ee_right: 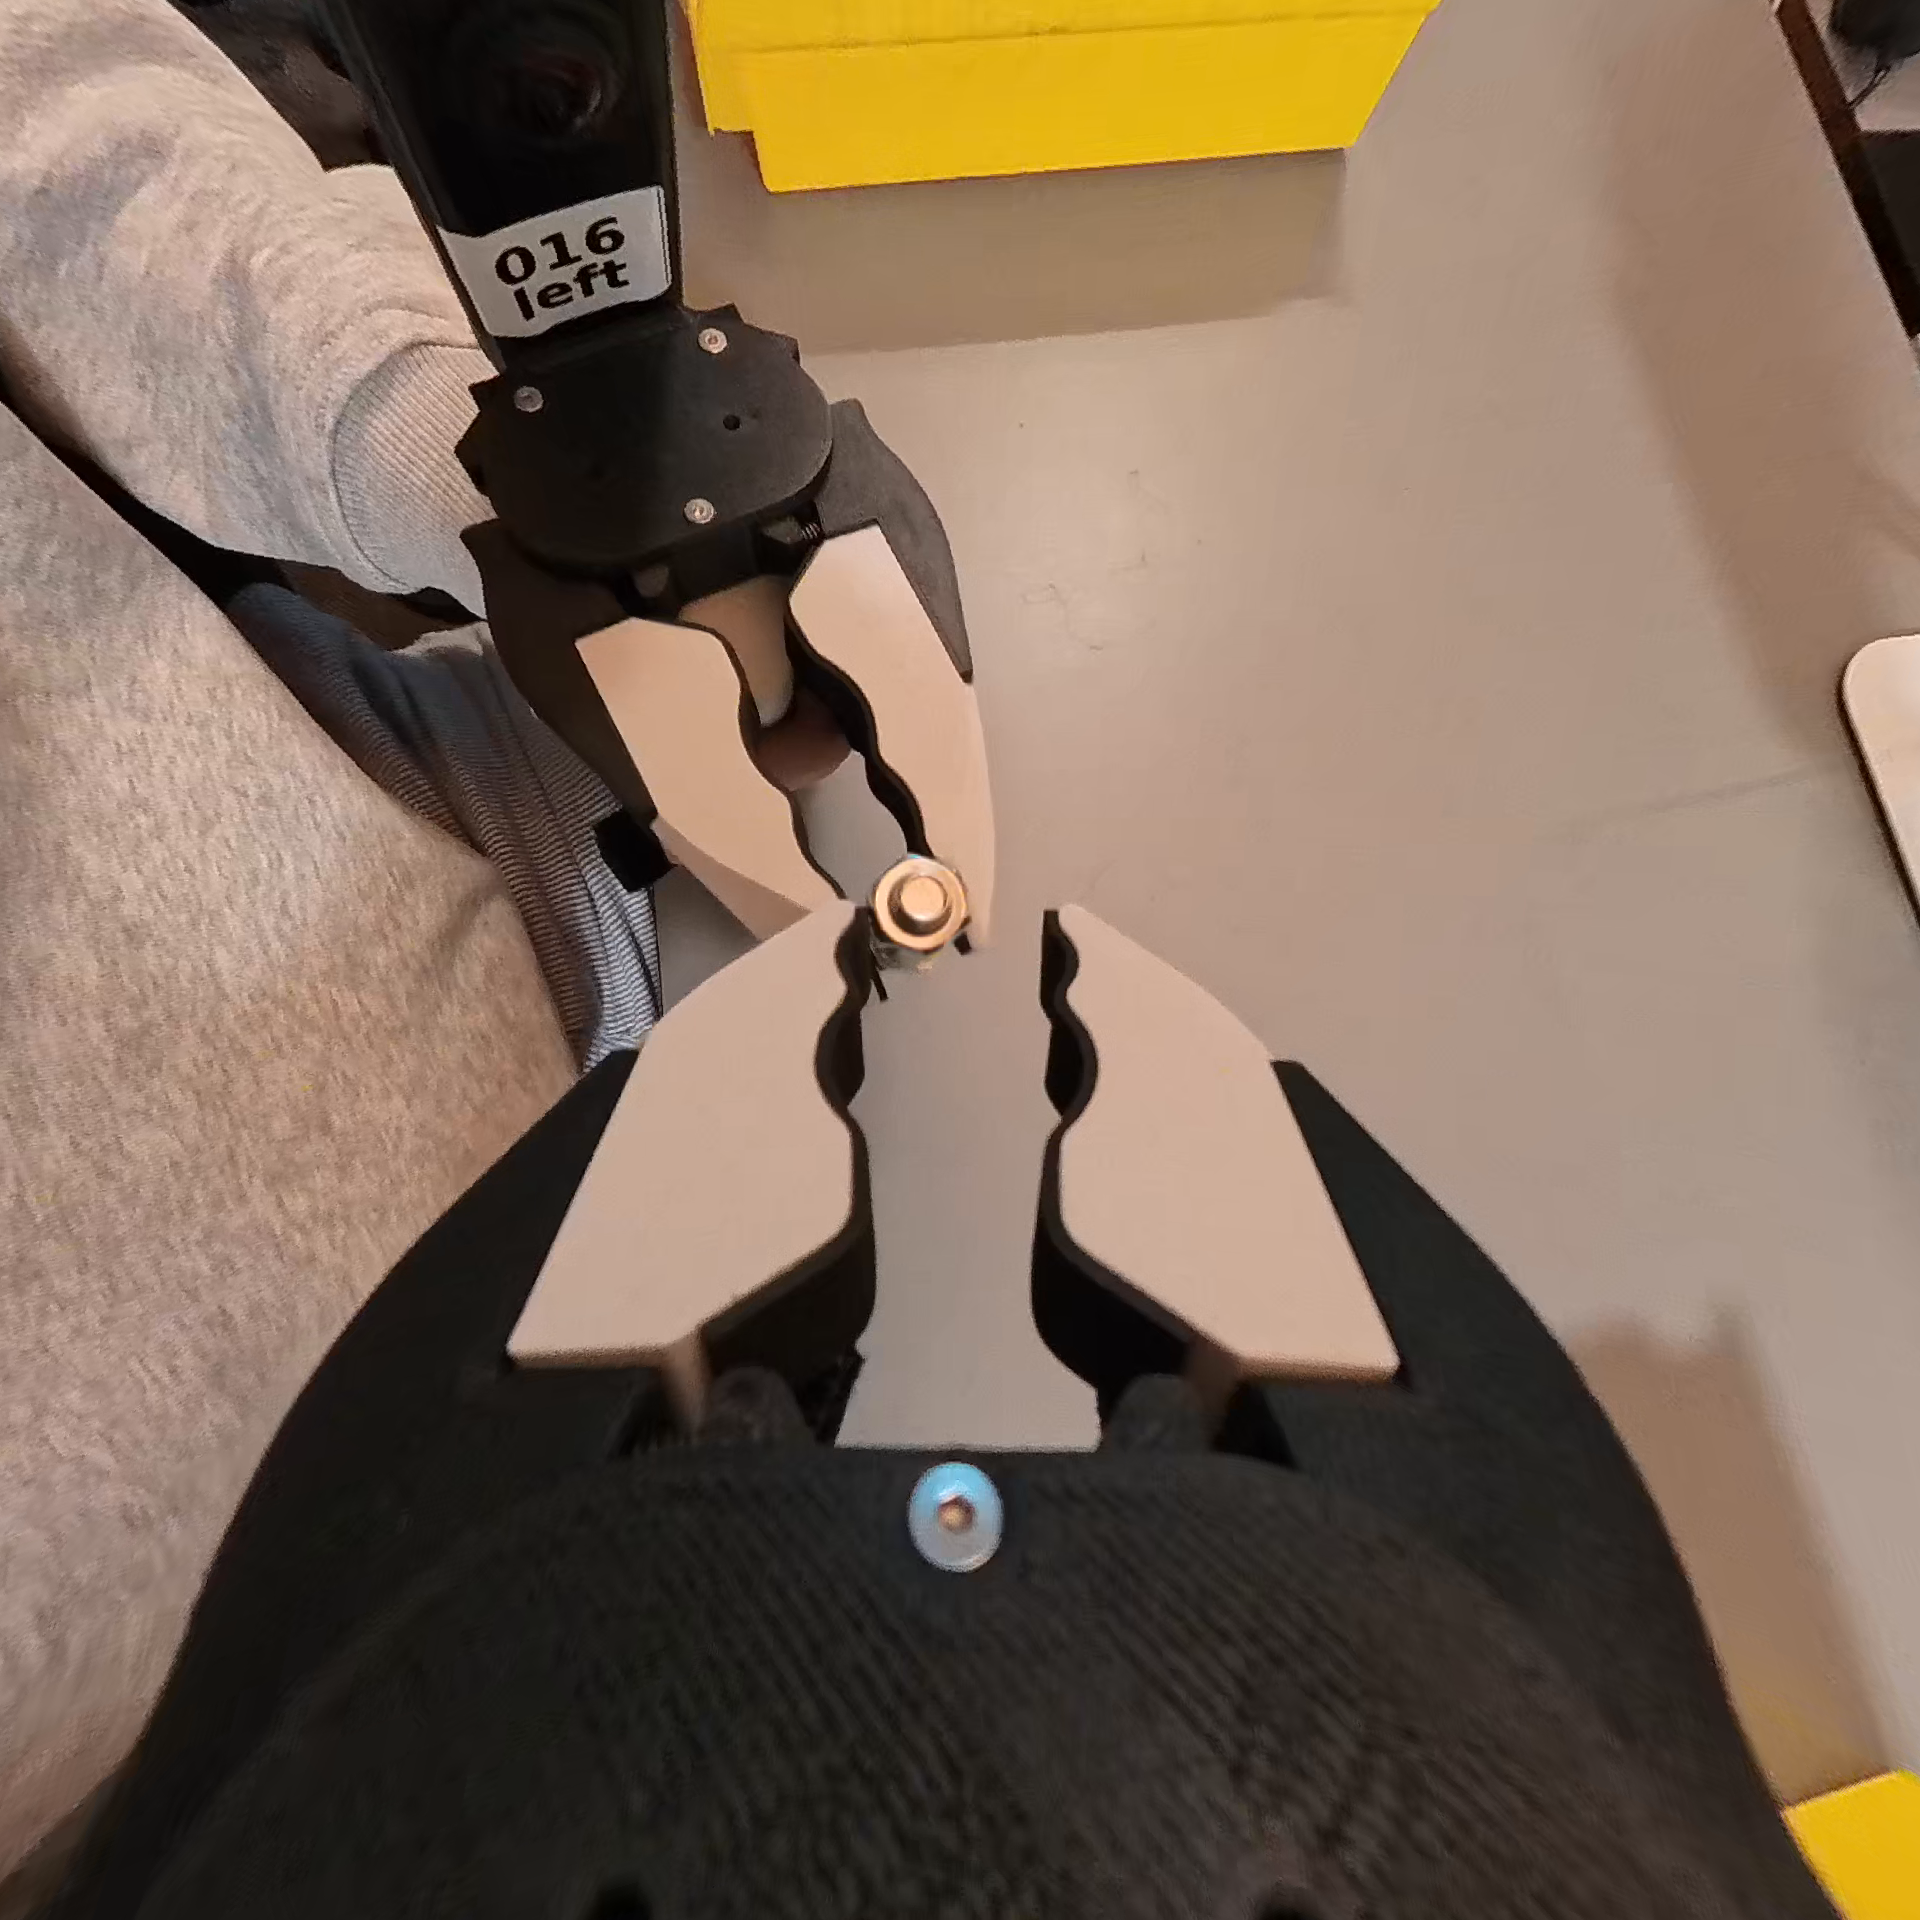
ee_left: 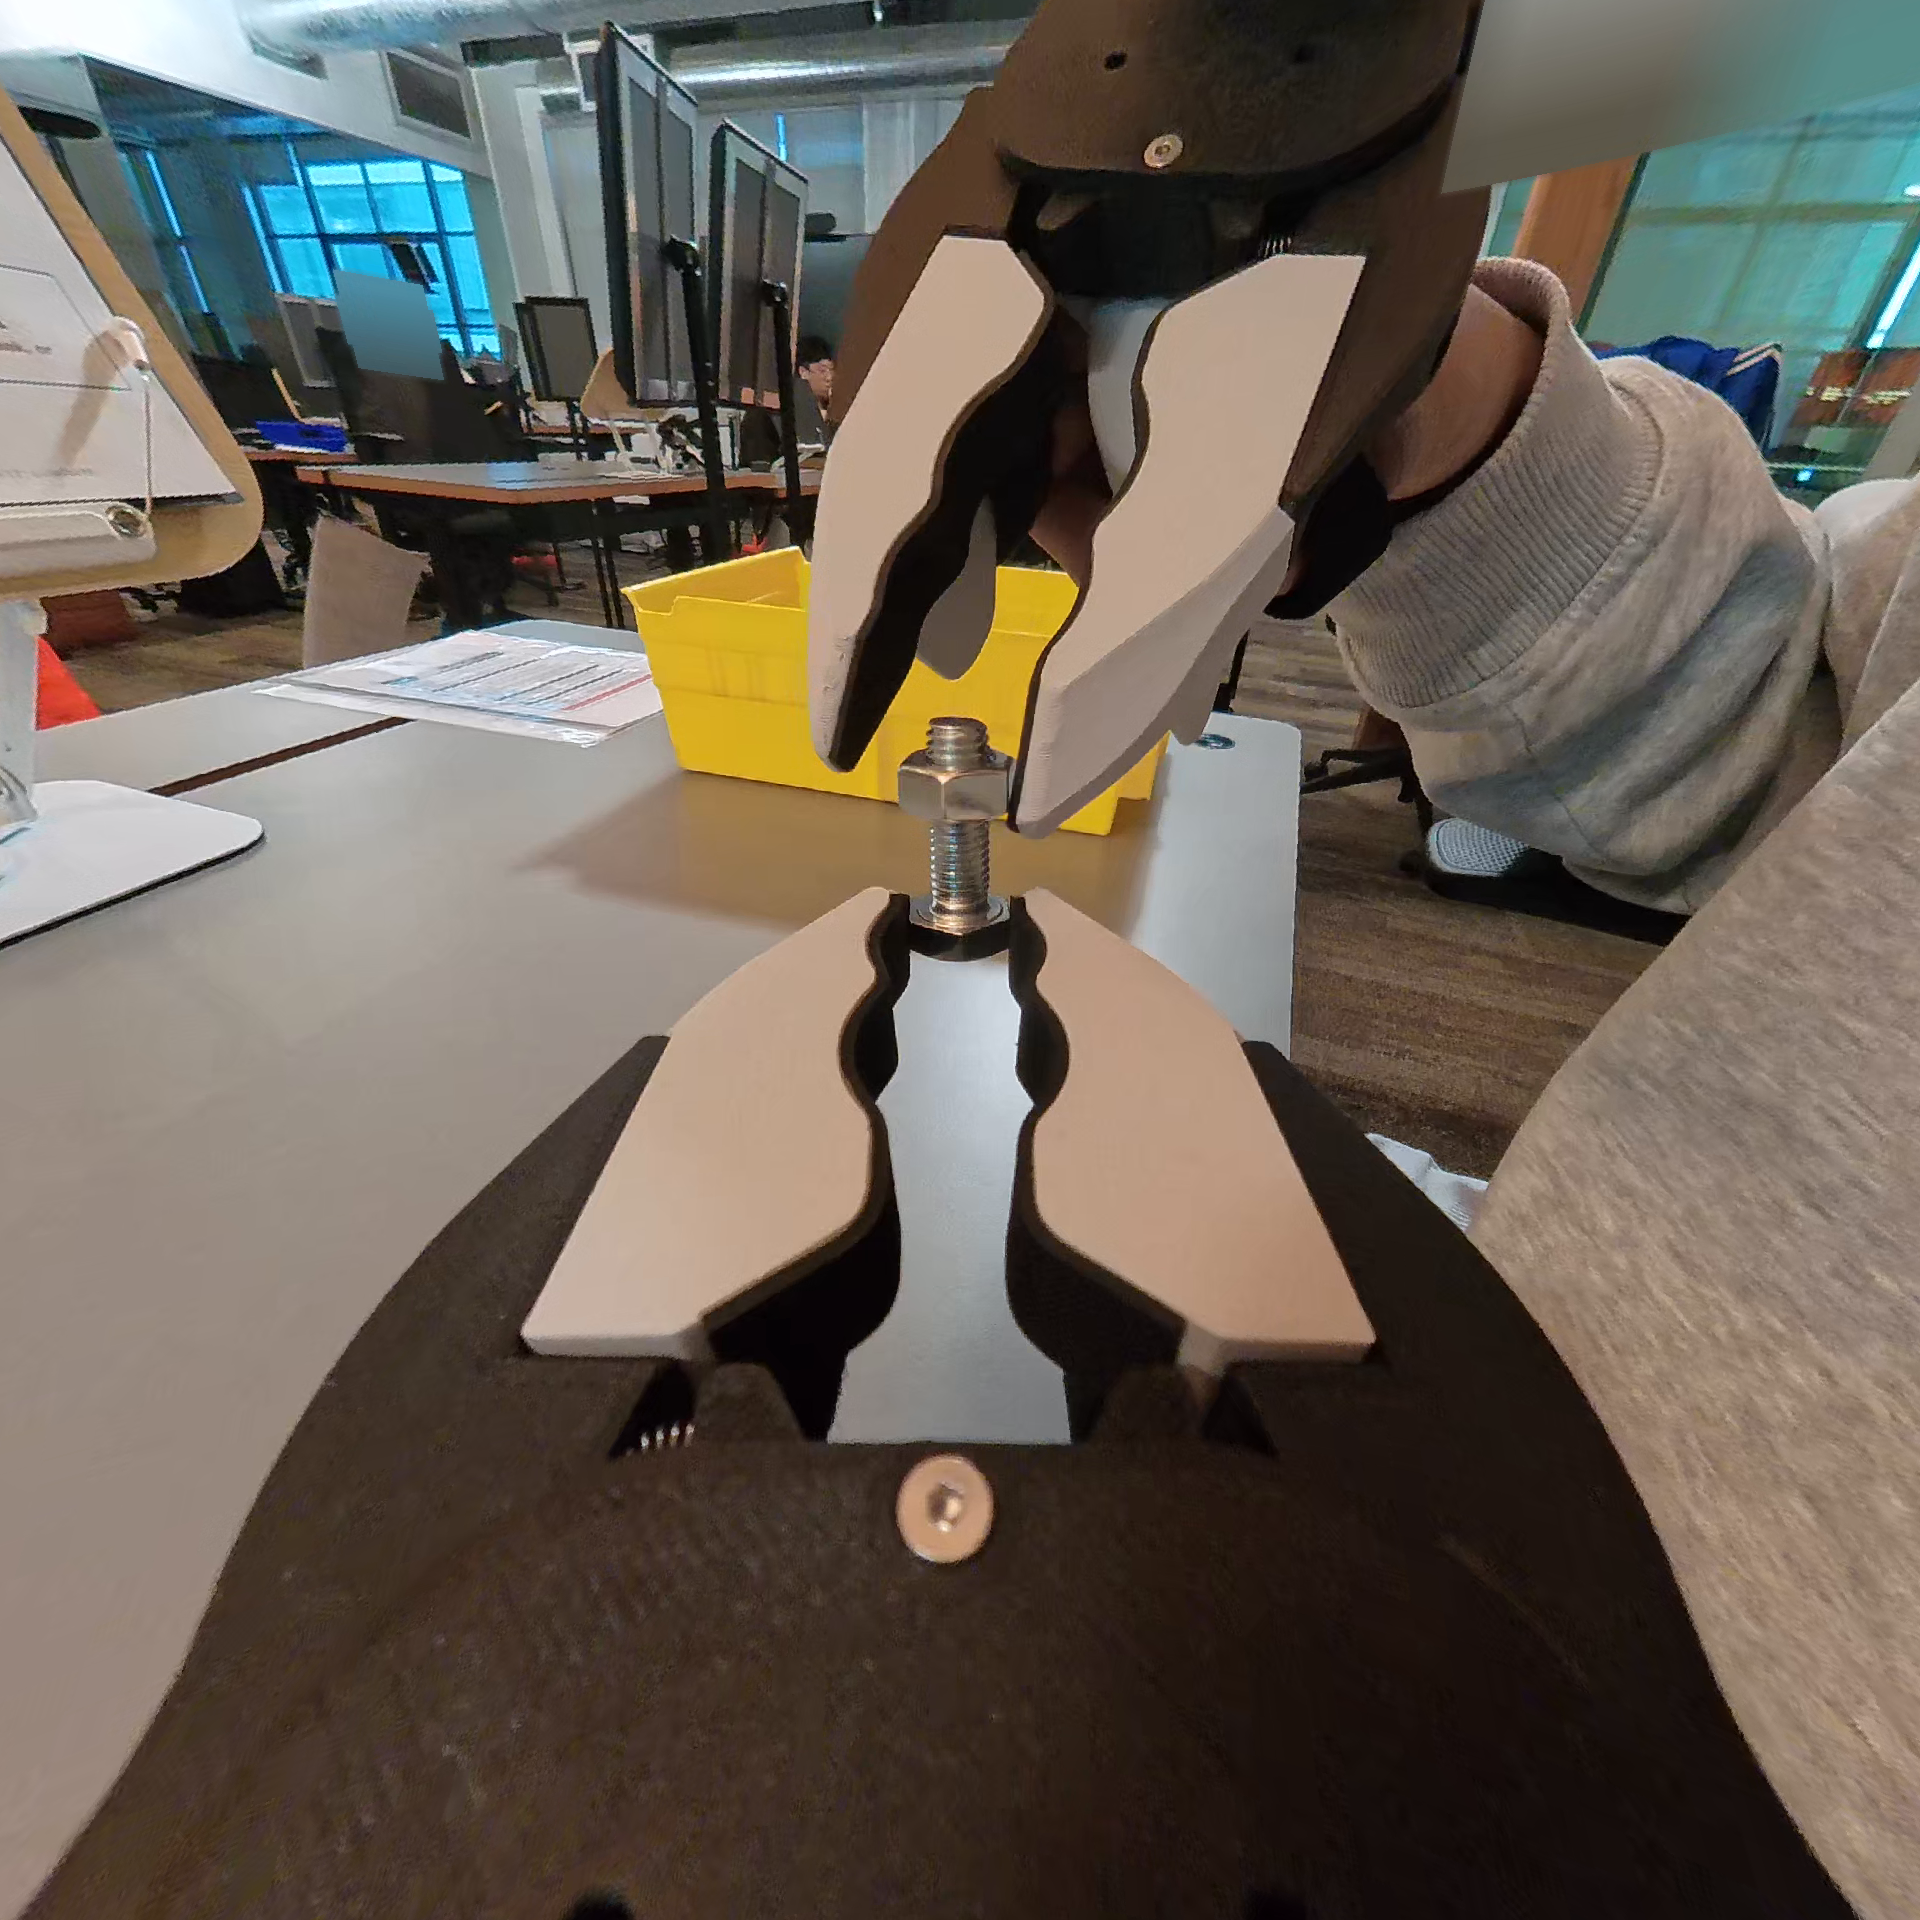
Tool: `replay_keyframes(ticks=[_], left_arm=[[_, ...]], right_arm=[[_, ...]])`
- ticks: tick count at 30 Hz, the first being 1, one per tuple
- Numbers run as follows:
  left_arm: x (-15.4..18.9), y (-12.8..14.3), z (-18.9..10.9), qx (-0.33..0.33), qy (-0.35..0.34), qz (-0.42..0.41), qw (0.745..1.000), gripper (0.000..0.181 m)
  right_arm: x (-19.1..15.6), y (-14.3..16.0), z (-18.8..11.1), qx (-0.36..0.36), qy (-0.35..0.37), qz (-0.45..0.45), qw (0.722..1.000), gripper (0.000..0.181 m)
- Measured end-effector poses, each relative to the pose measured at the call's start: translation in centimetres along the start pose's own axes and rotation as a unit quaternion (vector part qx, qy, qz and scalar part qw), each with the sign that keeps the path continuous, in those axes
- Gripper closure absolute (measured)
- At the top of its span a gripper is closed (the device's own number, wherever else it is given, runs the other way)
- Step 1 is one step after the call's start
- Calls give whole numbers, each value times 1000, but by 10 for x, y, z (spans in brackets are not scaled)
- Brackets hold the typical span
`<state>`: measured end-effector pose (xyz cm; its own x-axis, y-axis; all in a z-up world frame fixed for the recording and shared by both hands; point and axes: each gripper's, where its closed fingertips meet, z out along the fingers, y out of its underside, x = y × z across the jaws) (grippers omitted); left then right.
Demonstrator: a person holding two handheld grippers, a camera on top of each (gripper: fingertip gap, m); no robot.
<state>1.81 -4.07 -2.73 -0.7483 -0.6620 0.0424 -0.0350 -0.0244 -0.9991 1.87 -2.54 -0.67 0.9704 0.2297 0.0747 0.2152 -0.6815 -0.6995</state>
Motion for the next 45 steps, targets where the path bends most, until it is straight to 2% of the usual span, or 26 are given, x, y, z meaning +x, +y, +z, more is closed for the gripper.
replay_keyframes(ticks=[11,20,28,33,38,45], left_arm=[[1,1,1,-4,1,6,1000,162],[4,6,2,-18,6,19,1000,162],[-2,9,3,-30,-13,19,999,162],[-9,12,3,-41,-34,22,998,162],[-10,15,3,-49,-40,29,998,162],[-4,18,5,-59,-29,45,997,162]], right_arm=[[13,9,-5,-16,27,-1,1000,153],[17,4,-10,-4,40,1,999,155],[-1,-11,-18,36,-18,18,999,155],[-2,-5,-10,9,-11,27,1000,155],[-2,7,3,-33,5,15,999,142],[-12,7,12,-35,-27,20,999,140]])
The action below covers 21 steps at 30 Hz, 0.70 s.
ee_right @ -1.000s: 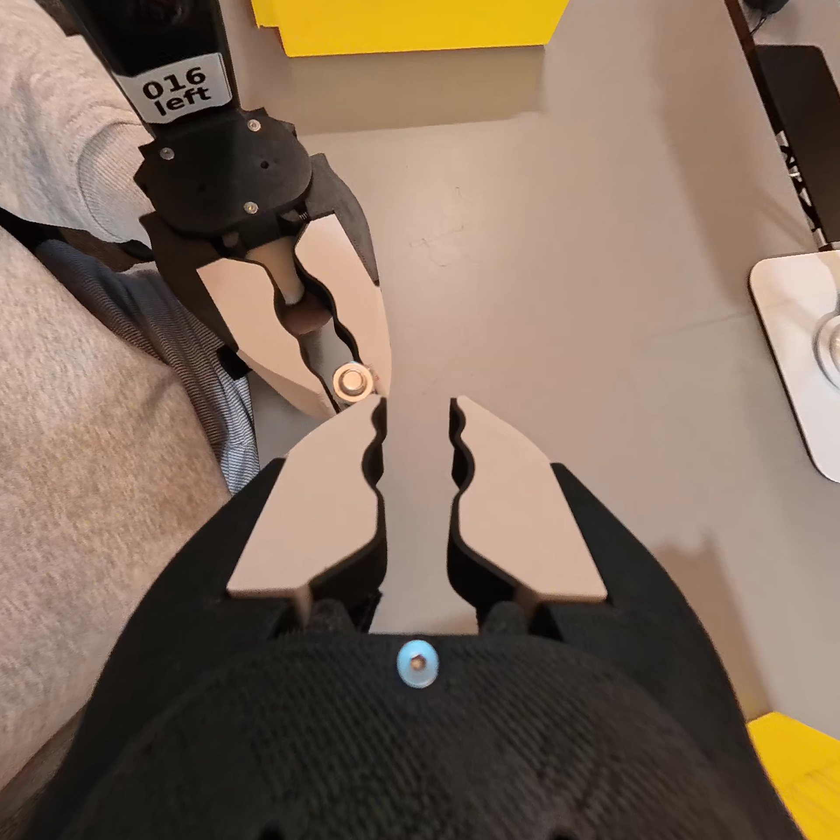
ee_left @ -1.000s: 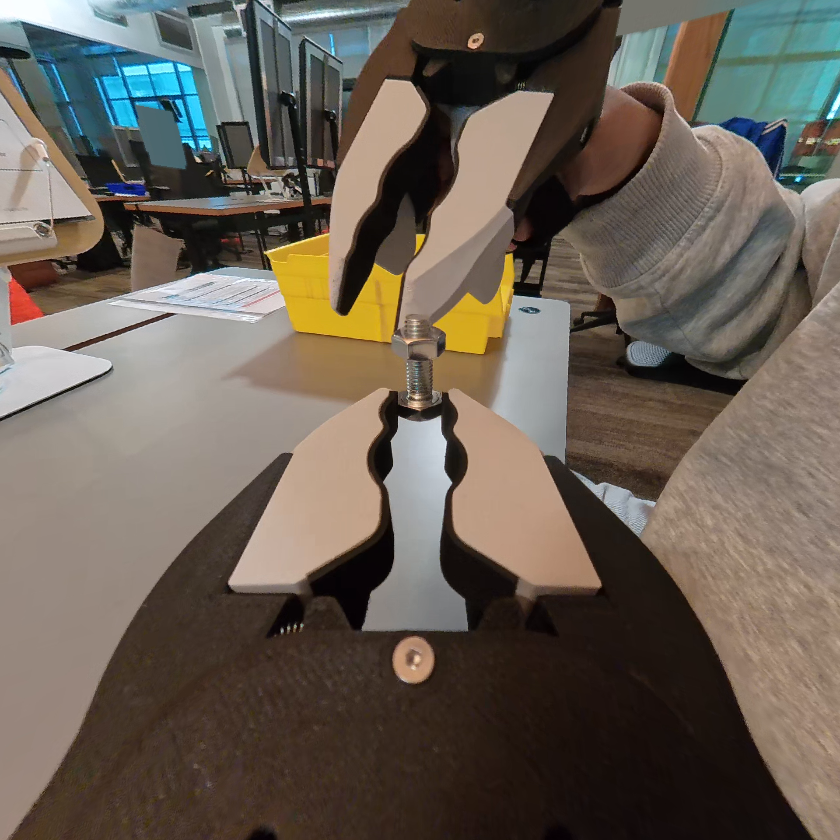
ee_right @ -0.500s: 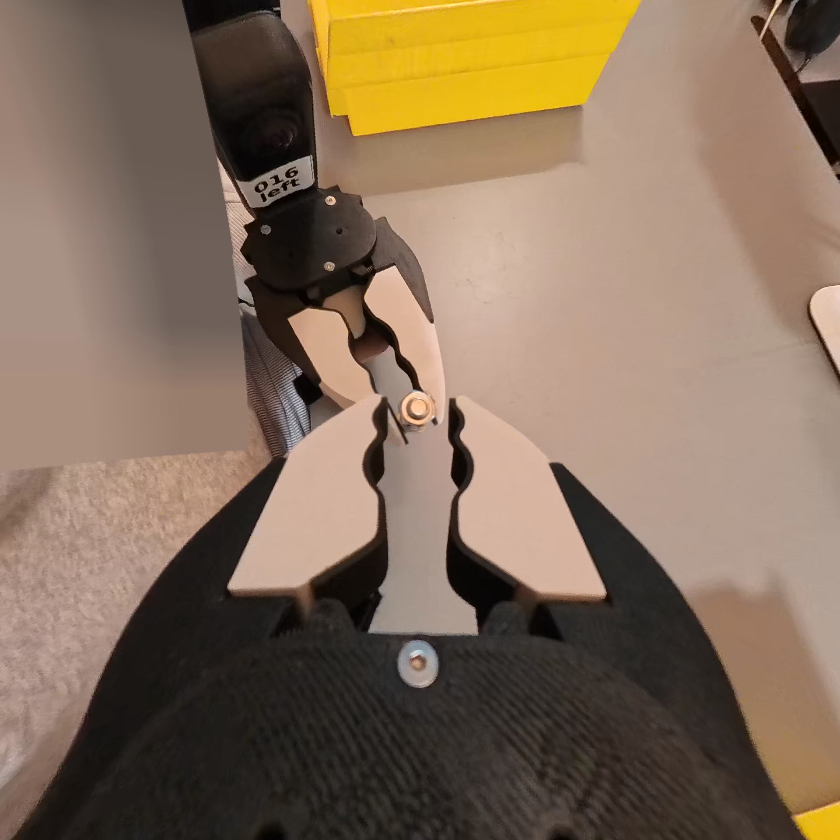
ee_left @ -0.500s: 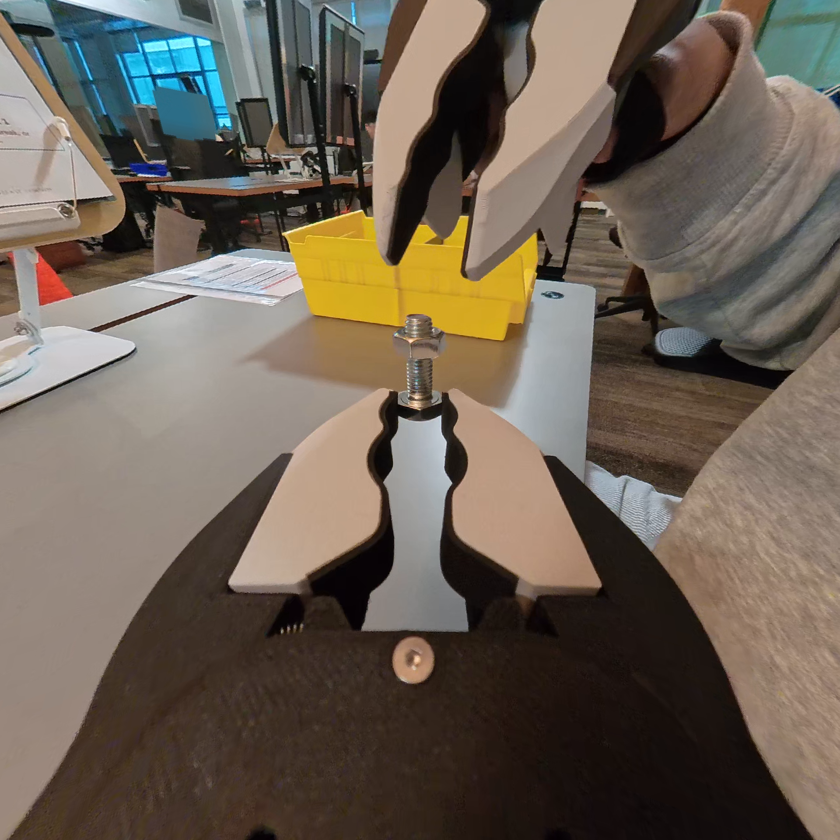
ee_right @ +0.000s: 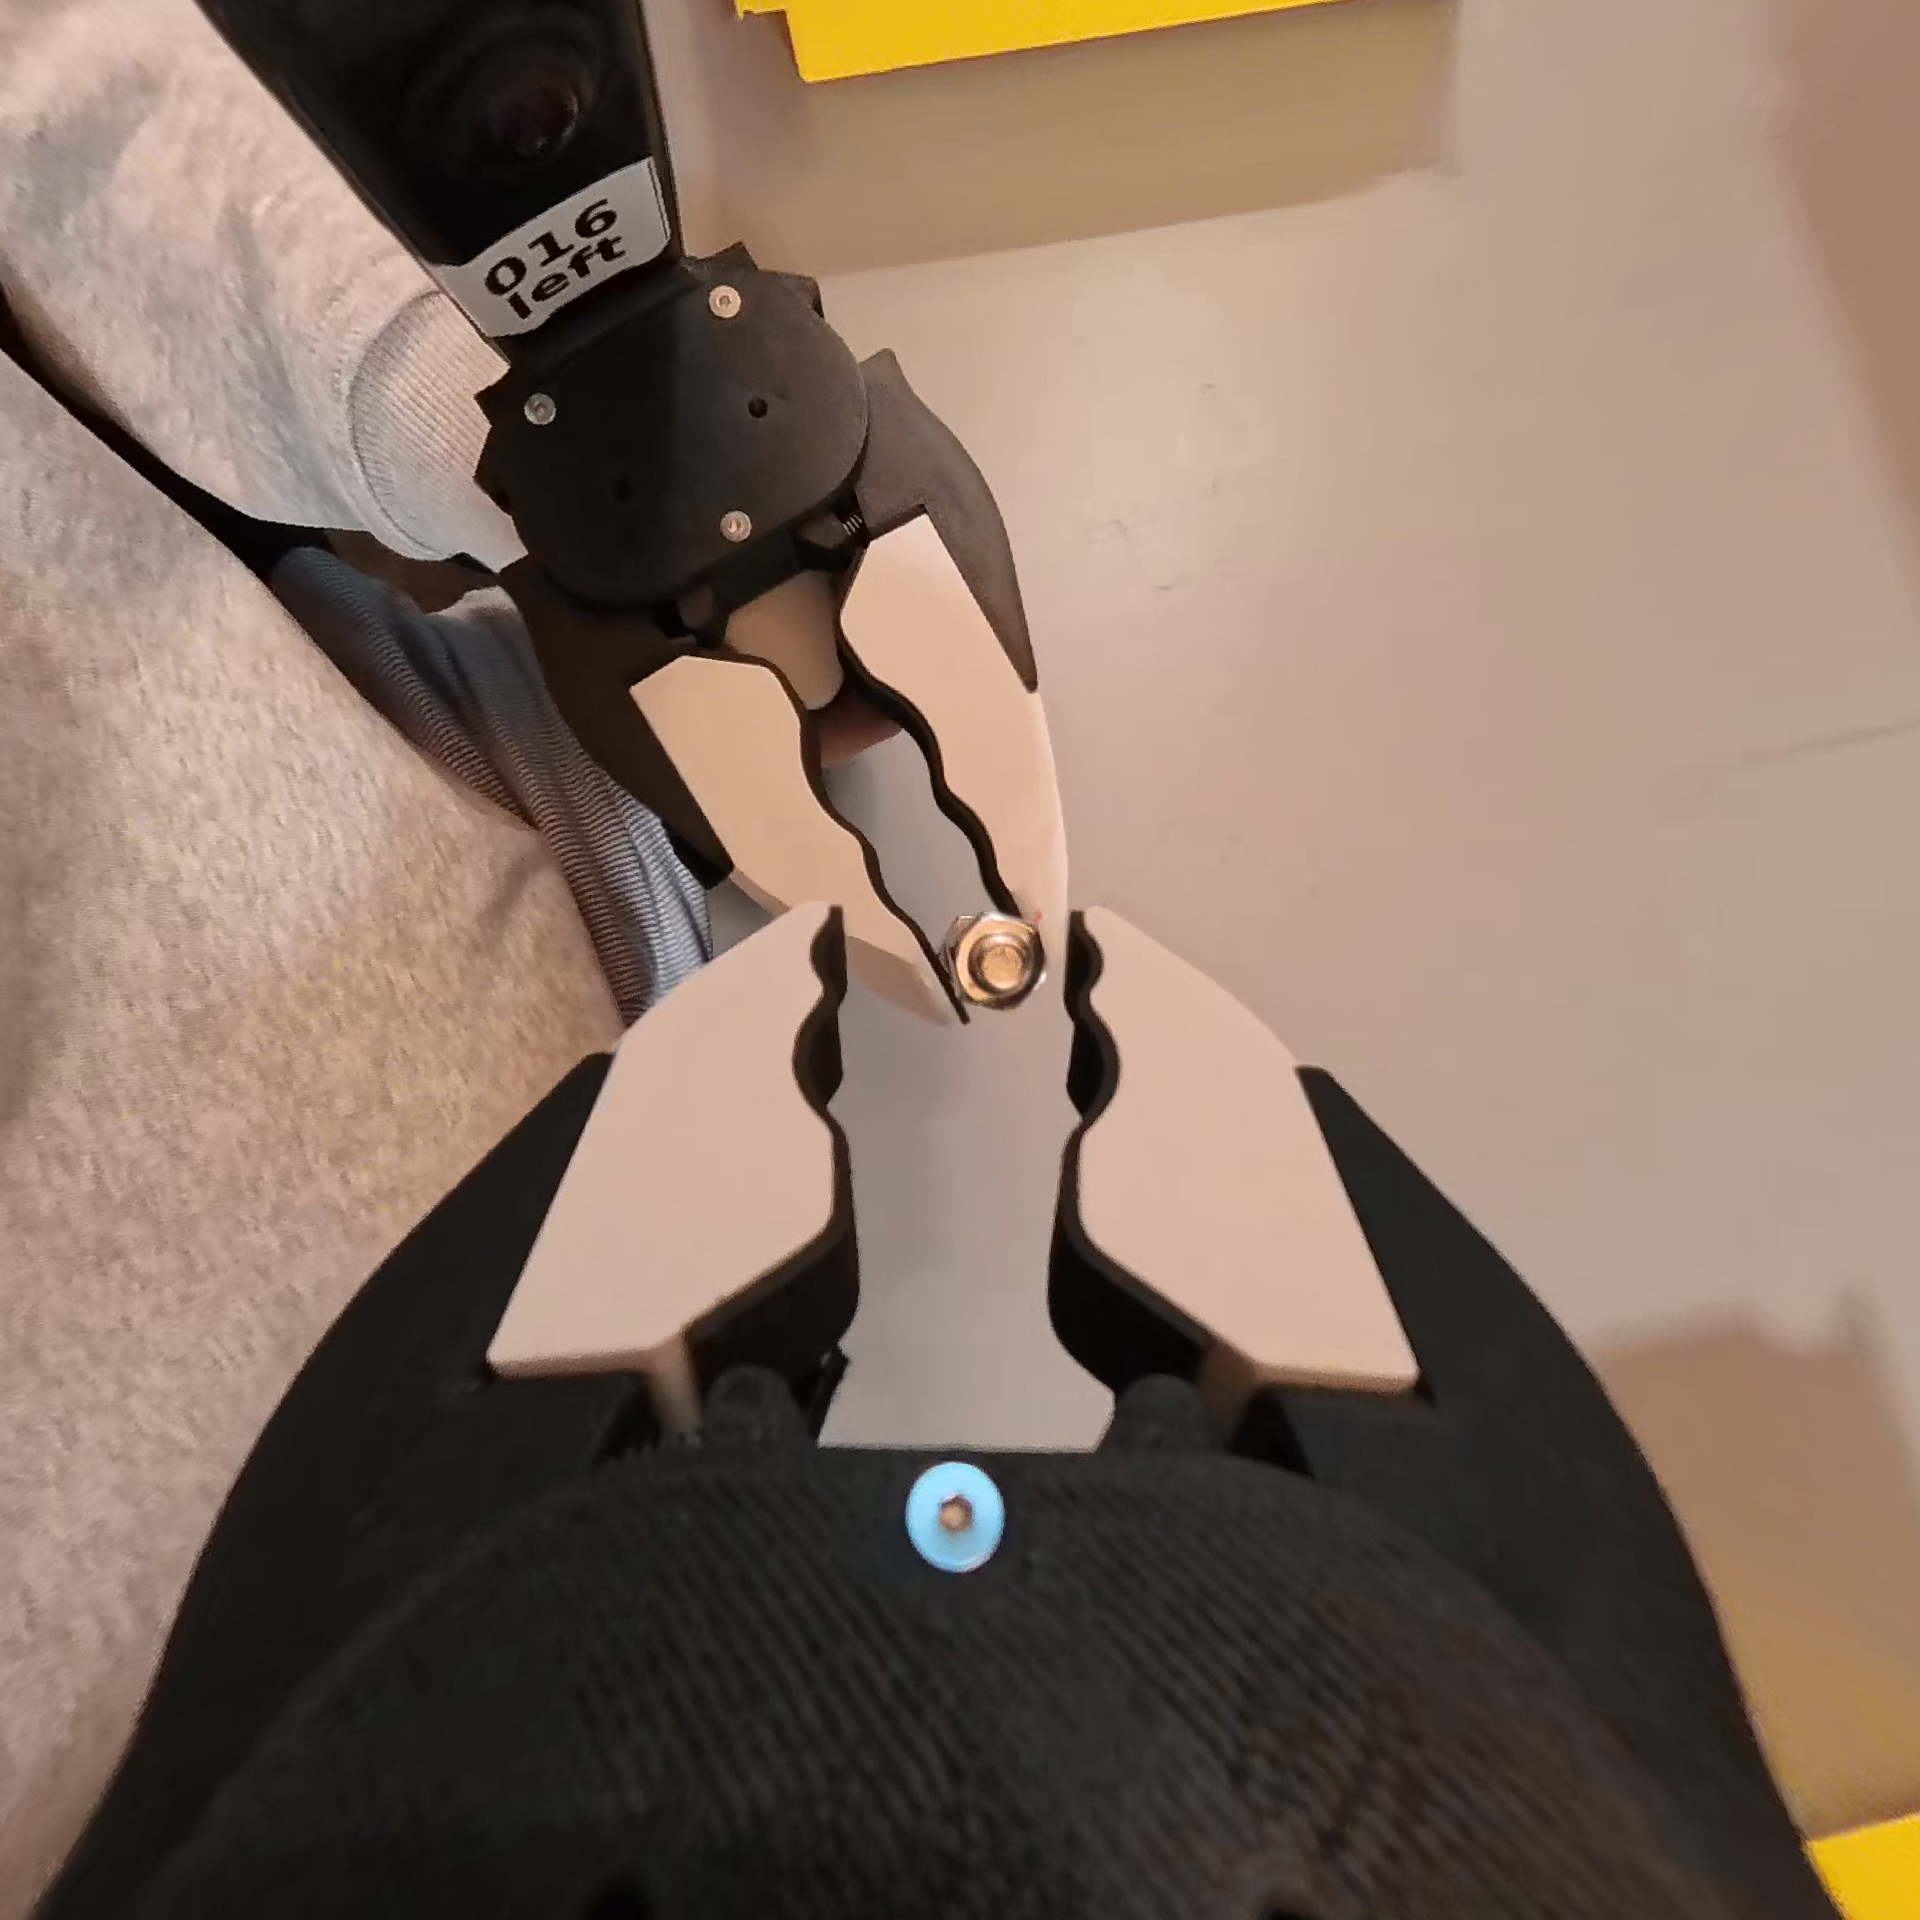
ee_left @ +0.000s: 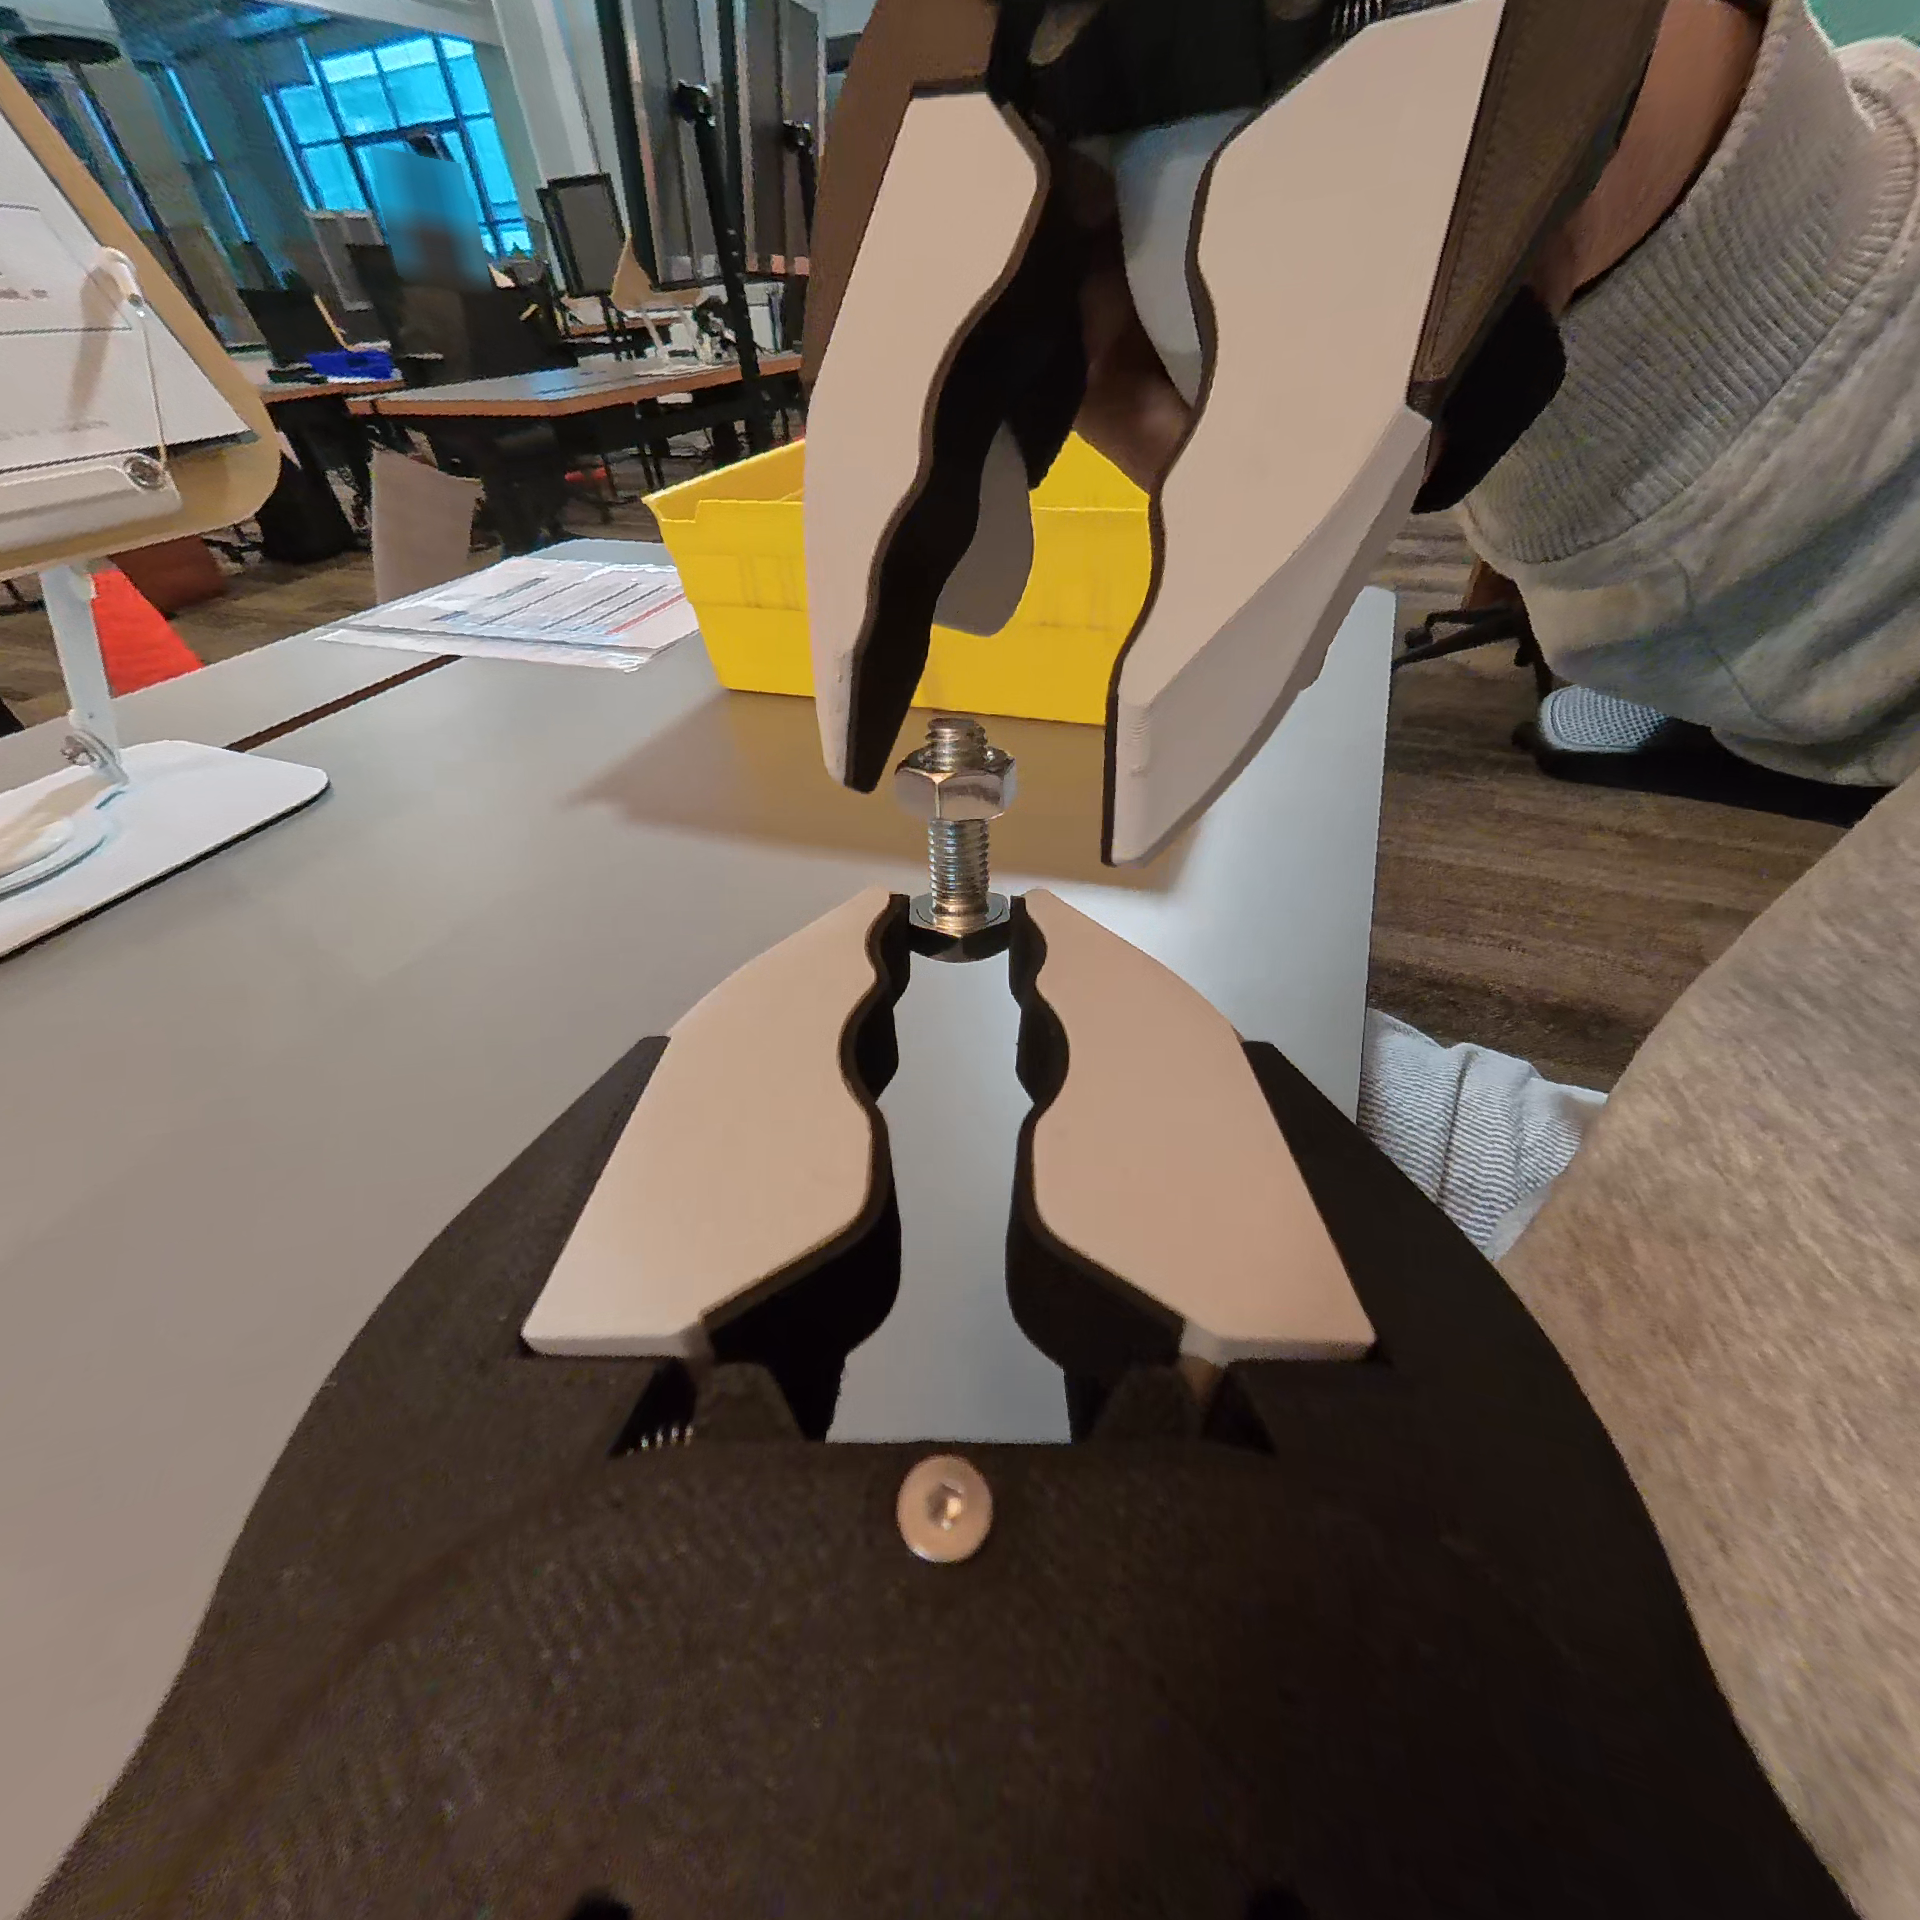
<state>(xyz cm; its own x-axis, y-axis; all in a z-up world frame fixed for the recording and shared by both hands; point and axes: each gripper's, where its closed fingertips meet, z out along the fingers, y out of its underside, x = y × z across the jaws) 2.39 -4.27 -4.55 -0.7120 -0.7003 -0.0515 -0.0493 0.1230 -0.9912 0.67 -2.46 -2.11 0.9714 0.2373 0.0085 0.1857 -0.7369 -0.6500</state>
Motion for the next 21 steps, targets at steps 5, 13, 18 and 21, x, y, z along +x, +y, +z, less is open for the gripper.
replay_keyframes(ticks=[5,13,18,21], left_arm=[[1,0,0,-1,3,0,1000,162],[1,1,1,-2,4,0,1000,162],[0,1,1,-2,2,-4,1000,162],[-2,1,0,-1,-1,-8,1000,162]], right_arm=[[-4,0,4,-5,-6,-10,1000,140],[-11,-3,4,-5,-6,-38,999,140],[-15,-4,3,-8,-12,-46,999,143],[-16,-3,3,-12,-10,-56,998,145]])
